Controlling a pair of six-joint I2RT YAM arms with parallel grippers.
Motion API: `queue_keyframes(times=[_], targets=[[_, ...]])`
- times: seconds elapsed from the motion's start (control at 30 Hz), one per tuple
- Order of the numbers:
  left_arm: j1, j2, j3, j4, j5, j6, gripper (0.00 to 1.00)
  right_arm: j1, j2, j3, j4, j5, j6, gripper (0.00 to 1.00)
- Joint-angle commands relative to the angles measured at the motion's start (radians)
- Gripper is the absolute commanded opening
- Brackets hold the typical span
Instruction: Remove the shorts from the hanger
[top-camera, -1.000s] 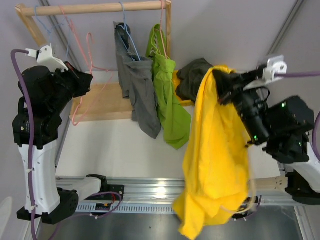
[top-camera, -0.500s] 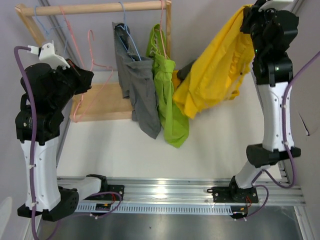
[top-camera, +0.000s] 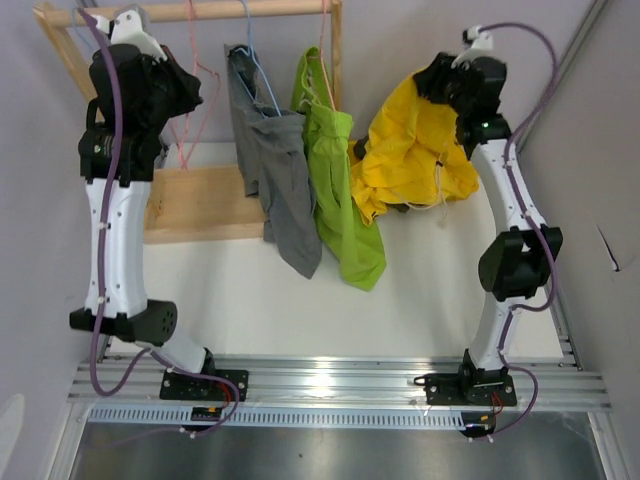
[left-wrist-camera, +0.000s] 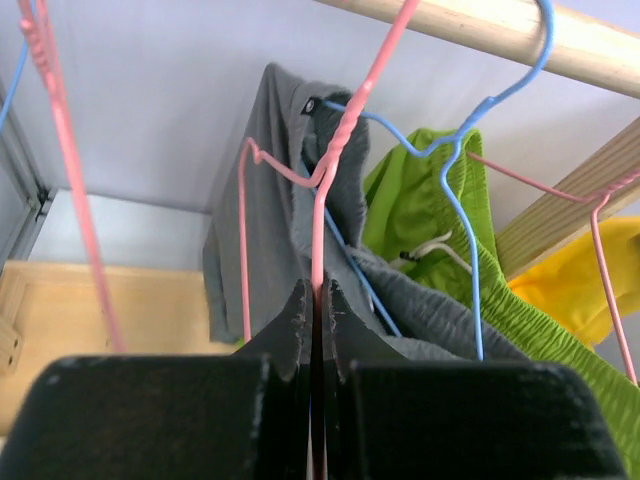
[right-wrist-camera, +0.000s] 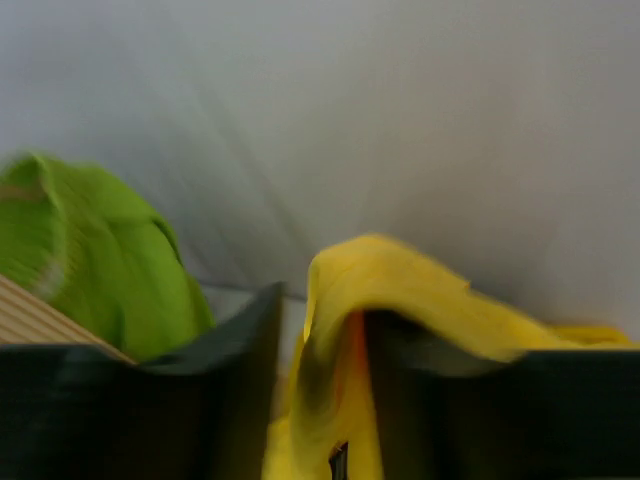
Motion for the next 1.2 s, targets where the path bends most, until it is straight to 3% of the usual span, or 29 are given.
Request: queue_keyframes(times=[0.0, 0.03, 0.3, 0.57, 0.73, 0.83, 0.87, 0.93, 0.97, 1.03, 1.17], targets=[[0.006, 0.083, 0.145, 0.070, -0.034, -0.005, 0.00, 0.019, 0.025, -0.272, 0.159, -0.074, 0.034, 0.74], [0.006, 0.098, 0.174, 0.075, -0.037, -0.008, 0.00, 0.029, 0.010, -0.337, 0.188, -0.060, 0.039, 0.99], [0.009, 0.131, 0.177, 0.136, -0.057, -0.017, 0.00, 0.086, -0.185, -0.845, 0.417, -0.063, 0.094, 0.99], [0.044, 0.184, 0.206, 0.150, -0.069, -0.026, 0.00, 0.152, -0.324, -1.034, 0.400, -0.031, 0.091, 0.99], [0.085, 0.227, 0.185, 0.158, -0.040, -0.051, 0.00, 0.218, -0.375, -1.020, 0.270, 0.070, 0.044, 0.99], [0.104, 0.243, 0.176, 0.147, -0.011, -0.065, 0.17, 0.229, -0.334, -0.898, 0.064, 0.205, 0.044, 0.99], [0.107, 0.243, 0.168, 0.141, -0.006, -0.066, 0.43, 0.227, -0.317, -0.864, -0.030, 0.224, 0.045, 0.99], [0.107, 0.223, 0.156, 0.132, 0.000, -0.069, 0.60, 0.223, -0.288, -0.790, -0.110, 0.290, 0.056, 0.99], [0.108, 0.209, 0.122, 0.138, 0.012, -0.068, 0.80, 0.217, -0.286, -0.782, -0.145, 0.292, 0.065, 0.99], [0.108, 0.156, 0.099, 0.145, 0.017, -0.068, 0.92, 0.206, -0.309, -0.779, -0.178, 0.269, 0.082, 0.99], [0.108, 0.071, 0.033, 0.150, 0.055, -0.069, 0.99, 0.194, -0.344, -0.737, -0.303, 0.255, 0.126, 0.99]])
